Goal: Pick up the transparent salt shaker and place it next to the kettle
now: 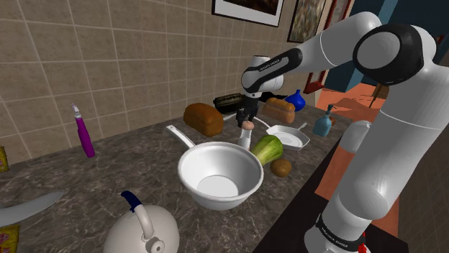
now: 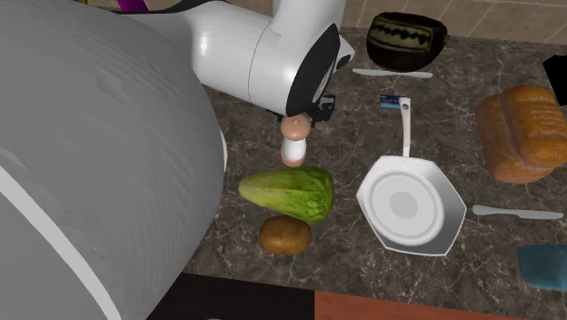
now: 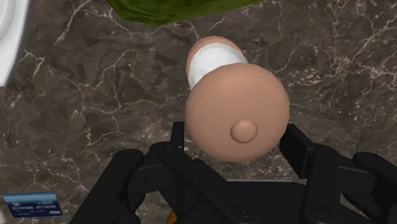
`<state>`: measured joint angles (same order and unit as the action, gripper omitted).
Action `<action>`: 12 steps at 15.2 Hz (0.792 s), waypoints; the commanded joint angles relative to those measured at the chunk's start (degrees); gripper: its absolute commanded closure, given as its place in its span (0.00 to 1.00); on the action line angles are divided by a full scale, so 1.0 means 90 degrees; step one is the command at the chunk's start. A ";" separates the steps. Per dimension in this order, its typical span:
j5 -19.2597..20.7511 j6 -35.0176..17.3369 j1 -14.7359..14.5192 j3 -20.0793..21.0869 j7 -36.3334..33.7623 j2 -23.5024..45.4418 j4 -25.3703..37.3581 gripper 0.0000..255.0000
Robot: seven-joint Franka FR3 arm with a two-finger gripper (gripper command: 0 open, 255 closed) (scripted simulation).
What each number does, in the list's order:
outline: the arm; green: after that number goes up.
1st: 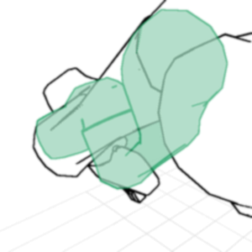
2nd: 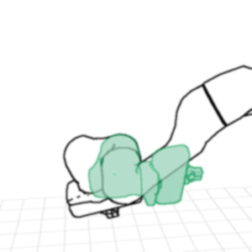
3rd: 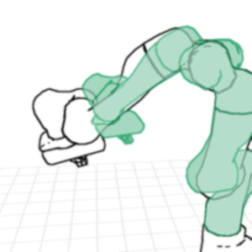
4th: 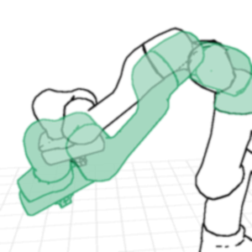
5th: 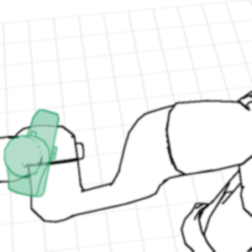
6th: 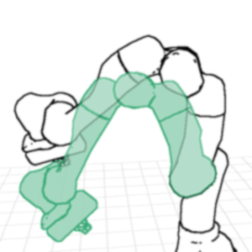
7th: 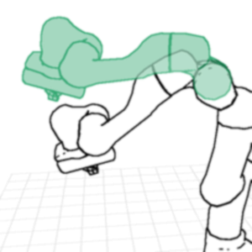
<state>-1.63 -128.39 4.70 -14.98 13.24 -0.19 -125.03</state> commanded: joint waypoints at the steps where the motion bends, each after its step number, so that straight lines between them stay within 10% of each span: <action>1: 0.0000 0.0001 0.0000 0.0000 0.0000 0.0004 -0.0002 1.00; 12: 0.0057 0.0334 -0.0003 0.0004 -0.0046 -0.0154 0.0180 1.00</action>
<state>-1.28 -126.19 4.65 -14.92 12.89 -1.09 -123.73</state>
